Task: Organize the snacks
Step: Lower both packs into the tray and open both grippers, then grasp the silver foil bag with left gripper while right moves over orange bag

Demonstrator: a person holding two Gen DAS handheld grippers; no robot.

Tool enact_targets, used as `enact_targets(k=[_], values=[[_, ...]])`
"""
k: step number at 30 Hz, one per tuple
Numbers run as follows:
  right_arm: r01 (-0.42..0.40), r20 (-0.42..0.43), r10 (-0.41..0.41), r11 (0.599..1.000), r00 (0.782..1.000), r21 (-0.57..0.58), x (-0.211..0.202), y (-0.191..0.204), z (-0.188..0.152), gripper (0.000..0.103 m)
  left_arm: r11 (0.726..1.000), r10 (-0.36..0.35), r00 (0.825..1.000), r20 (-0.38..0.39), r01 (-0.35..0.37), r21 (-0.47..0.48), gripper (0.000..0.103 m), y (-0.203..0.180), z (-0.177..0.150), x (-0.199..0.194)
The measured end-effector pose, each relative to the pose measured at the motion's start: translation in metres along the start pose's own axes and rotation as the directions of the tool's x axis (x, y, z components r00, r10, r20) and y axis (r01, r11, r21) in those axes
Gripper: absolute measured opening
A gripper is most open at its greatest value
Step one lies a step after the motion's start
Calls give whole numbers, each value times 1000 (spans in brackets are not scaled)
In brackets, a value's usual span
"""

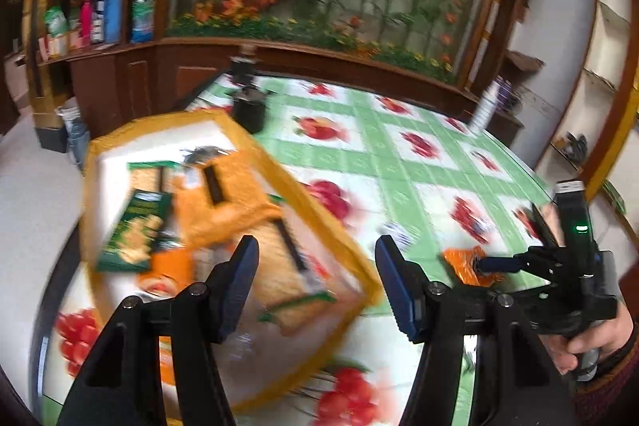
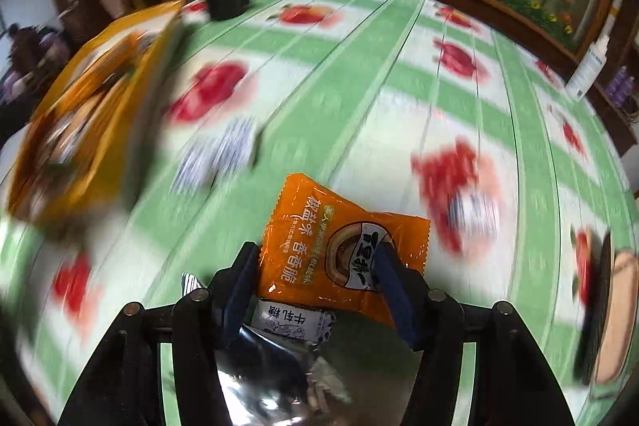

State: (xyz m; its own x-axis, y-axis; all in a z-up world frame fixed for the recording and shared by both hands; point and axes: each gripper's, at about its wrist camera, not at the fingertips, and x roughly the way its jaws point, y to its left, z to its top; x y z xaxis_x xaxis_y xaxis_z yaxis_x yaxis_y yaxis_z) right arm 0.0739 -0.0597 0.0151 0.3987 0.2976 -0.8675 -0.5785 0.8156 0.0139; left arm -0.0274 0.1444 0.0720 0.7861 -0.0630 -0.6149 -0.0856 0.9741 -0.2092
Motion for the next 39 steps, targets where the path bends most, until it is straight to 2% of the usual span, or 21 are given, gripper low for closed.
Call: enact_targets(k=[2,5,6,8,10,14,16,19,23,25,28,29,33,35,36,39], values=[[-86,55,82,994,995,67,-20,-17,-16,64,999,-47,998,-39,47,10,60,-14,-5,6],[-146,201,103,967,974,209,-44,-57,-28,64,991,-127,986,-109,131,27,60,-39,-15,15],[-166,239,101,948,966,272,-47,-74,-33,64,988,-147,981,-129,153,37,60,-46,-19,16],[-254,287,154,901,945,352,-46,-98,-43,64,975,-195,963,-184,211,72,60,-66,-32,20],[-317,310,196,855,930,411,-42,-117,-51,64,961,-227,947,-226,256,108,60,-87,-45,23],[-343,347,192,823,918,452,-52,-129,-57,64,933,-269,919,-289,323,157,68,-119,-65,28],[-385,361,224,791,906,476,-52,-134,-59,64,924,-268,913,-306,334,186,73,-132,-72,30],[-437,352,284,744,892,506,-43,-137,-61,64,918,-246,918,-311,324,230,77,-143,-77,35],[-441,335,302,740,893,508,-39,-133,-61,64,915,-231,910,-344,324,242,78,-151,-81,48],[-435,337,294,751,894,498,-41,-131,-60,64,907,-253,893,-373,353,231,83,-152,-82,51],[-432,335,292,749,896,503,-40,-132,-61,64,889,-251,883,-396,372,266,83,-157,-88,45],[-433,335,293,745,896,507,-39,-134,-61,64,881,-261,874,-410,389,268,83,-157,-89,44],[-439,341,294,739,893,511,-40,-137,-63,64,841,-339,814,-472,487,235,83,-154,-94,29],[-428,342,281,745,897,512,-42,-137,-63,64,827,-369,801,-471,515,227,83,-148,-94,20],[-426,343,277,745,898,513,-42,-137,-63,64,821,-378,798,-470,523,227,84,-145,-94,15],[-428,358,268,745,895,512,-47,-140,-65,64,812,-363,808,-463,519,269,85,-145,-95,8]])
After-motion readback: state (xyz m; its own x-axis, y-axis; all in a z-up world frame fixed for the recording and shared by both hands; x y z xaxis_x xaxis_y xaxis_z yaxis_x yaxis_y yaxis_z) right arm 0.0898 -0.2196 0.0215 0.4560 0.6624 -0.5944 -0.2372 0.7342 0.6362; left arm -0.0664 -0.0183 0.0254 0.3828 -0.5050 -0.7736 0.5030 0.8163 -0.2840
